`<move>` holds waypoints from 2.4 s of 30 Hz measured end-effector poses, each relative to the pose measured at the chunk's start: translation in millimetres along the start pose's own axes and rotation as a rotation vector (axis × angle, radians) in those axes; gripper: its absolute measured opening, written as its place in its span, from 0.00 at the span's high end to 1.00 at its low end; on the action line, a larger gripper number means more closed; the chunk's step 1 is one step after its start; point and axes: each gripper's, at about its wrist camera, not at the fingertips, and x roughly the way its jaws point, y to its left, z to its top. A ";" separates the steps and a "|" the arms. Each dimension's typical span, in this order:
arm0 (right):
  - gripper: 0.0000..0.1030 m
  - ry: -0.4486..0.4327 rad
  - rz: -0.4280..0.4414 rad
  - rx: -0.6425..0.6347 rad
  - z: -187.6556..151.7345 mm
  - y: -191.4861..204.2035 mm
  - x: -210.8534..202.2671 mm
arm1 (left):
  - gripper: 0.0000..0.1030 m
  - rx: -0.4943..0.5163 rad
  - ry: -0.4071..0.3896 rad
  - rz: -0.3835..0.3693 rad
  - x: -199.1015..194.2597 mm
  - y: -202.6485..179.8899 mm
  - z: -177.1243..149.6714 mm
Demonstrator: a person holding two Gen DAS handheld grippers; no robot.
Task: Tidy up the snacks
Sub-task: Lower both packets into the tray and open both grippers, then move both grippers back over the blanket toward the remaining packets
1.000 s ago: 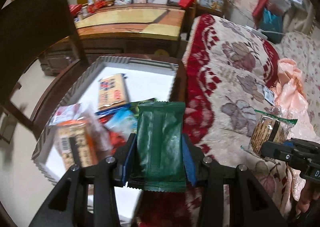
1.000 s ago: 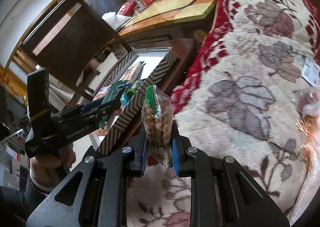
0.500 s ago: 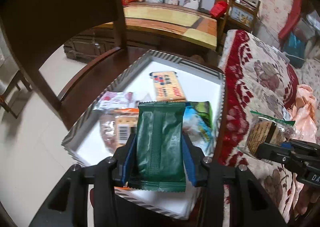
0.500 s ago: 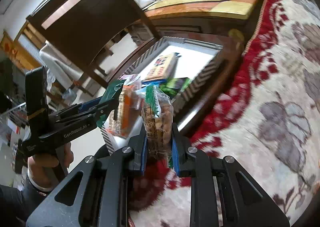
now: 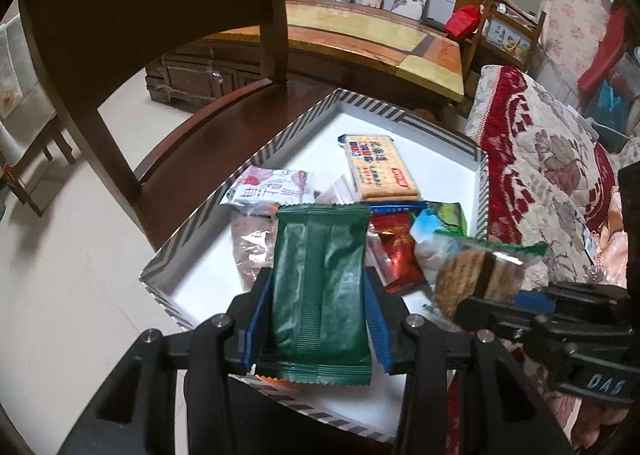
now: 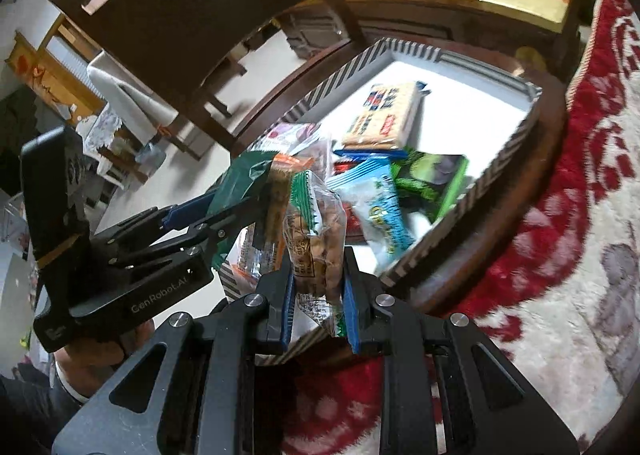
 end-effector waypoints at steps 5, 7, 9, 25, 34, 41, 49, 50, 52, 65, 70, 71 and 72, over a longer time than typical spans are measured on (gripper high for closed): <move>0.81 0.043 -0.003 -0.012 5.3 3.1 20.2 | 0.55 -0.008 0.012 0.001 8.0 4.0 0.4; 0.81 0.056 -0.008 -0.013 7.0 2.7 25.8 | 0.55 -0.011 0.015 0.002 10.9 5.0 0.7; 0.81 0.069 -0.009 -0.010 9.5 1.9 32.8 | 0.55 -0.013 0.019 0.001 13.6 4.6 1.6; 0.57 0.033 -0.045 0.007 6.1 -0.2 15.7 | 0.37 -0.038 0.018 0.025 13.4 5.5 4.7; 0.57 -0.077 -0.042 0.065 -11.2 -11.4 -34.4 | 0.20 -0.002 -0.050 0.008 -11.8 -15.3 10.0; 0.57 -0.157 -0.066 0.104 -26.4 -25.8 -68.9 | 0.17 0.046 -0.061 -0.033 -21.6 -47.4 6.7; 0.57 -0.210 -0.143 0.120 -46.0 -42.0 -103.1 | 0.17 0.099 -0.058 -0.088 -24.7 -84.9 2.5; 0.56 -0.217 -0.154 0.126 -49.3 -46.3 -109.0 | 0.17 0.106 -0.058 -0.098 -25.1 -90.7 1.9; 0.49 -0.227 -0.173 0.139 -55.5 -53.5 -117.5 | 0.17 0.121 -0.055 -0.116 -25.5 -101.8 0.9; 0.48 -0.298 -0.289 0.287 -113.6 -122.7 -183.5 | 0.17 0.252 -0.016 -0.215 -19.8 -186.2 -9.6; 0.48 -0.309 -0.328 0.348 -137.4 -149.2 -202.0 | 0.17 0.296 0.017 -0.239 -12.9 -212.6 -16.8; 0.48 -0.311 -0.334 0.356 -141.5 -153.6 -205.2 | 0.17 0.303 0.024 -0.242 -11.4 -217.4 -18.6; 0.48 -0.313 -0.343 0.370 -146.8 -159.7 -209.4 | 0.17 0.312 0.031 -0.247 -9.6 -222.6 -20.3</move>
